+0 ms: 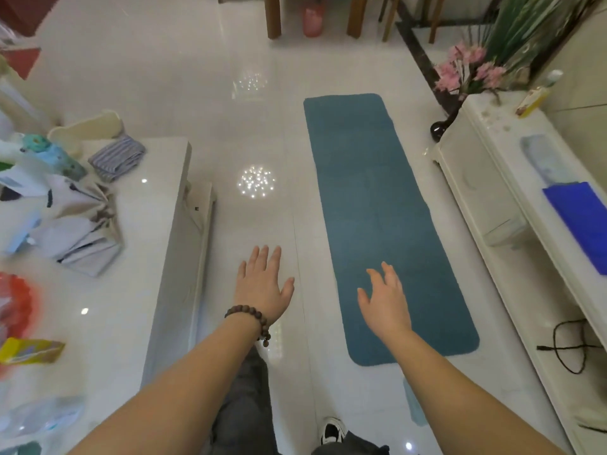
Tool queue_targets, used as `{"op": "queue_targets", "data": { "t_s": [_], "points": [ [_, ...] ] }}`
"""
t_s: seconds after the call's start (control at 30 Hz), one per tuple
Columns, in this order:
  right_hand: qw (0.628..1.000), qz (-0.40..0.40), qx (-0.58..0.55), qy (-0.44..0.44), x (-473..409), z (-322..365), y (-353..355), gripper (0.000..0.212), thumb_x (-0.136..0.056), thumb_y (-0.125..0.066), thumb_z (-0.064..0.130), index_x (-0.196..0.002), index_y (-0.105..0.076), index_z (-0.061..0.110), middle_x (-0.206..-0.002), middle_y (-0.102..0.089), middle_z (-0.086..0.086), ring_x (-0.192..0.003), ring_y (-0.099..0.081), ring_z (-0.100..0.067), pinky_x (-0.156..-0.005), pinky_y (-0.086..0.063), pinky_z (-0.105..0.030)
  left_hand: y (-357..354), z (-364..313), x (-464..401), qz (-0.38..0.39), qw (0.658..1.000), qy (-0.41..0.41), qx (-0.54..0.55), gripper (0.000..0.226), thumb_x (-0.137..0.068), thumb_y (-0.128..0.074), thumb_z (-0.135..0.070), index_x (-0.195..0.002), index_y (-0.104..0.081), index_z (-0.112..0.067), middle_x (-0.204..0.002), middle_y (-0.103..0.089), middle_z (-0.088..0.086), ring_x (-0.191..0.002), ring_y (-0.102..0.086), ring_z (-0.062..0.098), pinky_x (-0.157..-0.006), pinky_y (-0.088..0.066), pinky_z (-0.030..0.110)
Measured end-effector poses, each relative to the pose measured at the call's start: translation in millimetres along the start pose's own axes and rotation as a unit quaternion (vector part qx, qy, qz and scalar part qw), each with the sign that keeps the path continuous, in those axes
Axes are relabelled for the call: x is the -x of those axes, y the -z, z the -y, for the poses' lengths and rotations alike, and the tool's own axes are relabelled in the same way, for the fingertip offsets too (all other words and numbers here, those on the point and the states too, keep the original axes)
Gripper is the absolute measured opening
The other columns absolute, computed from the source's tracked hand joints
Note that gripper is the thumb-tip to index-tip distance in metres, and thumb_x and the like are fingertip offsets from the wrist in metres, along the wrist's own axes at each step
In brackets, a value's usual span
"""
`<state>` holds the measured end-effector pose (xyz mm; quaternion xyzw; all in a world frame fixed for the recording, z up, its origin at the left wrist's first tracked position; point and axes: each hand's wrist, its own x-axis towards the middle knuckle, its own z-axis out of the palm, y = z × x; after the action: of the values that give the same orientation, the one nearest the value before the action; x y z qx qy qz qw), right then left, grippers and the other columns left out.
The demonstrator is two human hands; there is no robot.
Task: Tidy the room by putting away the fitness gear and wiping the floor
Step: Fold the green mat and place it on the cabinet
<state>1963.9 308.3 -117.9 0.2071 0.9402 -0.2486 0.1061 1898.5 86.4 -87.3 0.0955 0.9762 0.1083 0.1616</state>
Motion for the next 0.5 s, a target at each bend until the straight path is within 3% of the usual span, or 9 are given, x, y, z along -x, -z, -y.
{"op": "queue_targets", "data": {
  "t_s": [0.3,0.5],
  "points": [
    [0.990,-0.044,-0.039,-0.124,-116,119,-23,0.050,-0.099,-0.043,0.031,-0.146,-0.031,0.016,-0.160,-0.006,-0.005,-0.147,-0.005,-0.022,-0.117,-0.022,-0.036,75,78,-185,0.028,0.992,-0.116,-0.045,0.067,-0.098,-0.031,-0.048,-0.154,-0.004,-0.021,-0.161,-0.005,0.005,-0.148,0.001,0.021,-0.120,-0.004,0.040],
    [0.979,-0.069,-0.048,-0.184,-167,158,-22,0.050,-0.099,-0.042,0.033,-0.146,-0.030,0.016,-0.159,-0.007,-0.007,-0.147,-0.006,-0.024,-0.117,-0.022,-0.036,107,80,-278,0.038,0.977,-0.197,-0.069,0.067,-0.098,-0.031,-0.049,-0.154,-0.007,-0.020,-0.161,-0.008,0.005,-0.148,-0.002,0.022,-0.120,-0.007,0.040]
  ]
}}
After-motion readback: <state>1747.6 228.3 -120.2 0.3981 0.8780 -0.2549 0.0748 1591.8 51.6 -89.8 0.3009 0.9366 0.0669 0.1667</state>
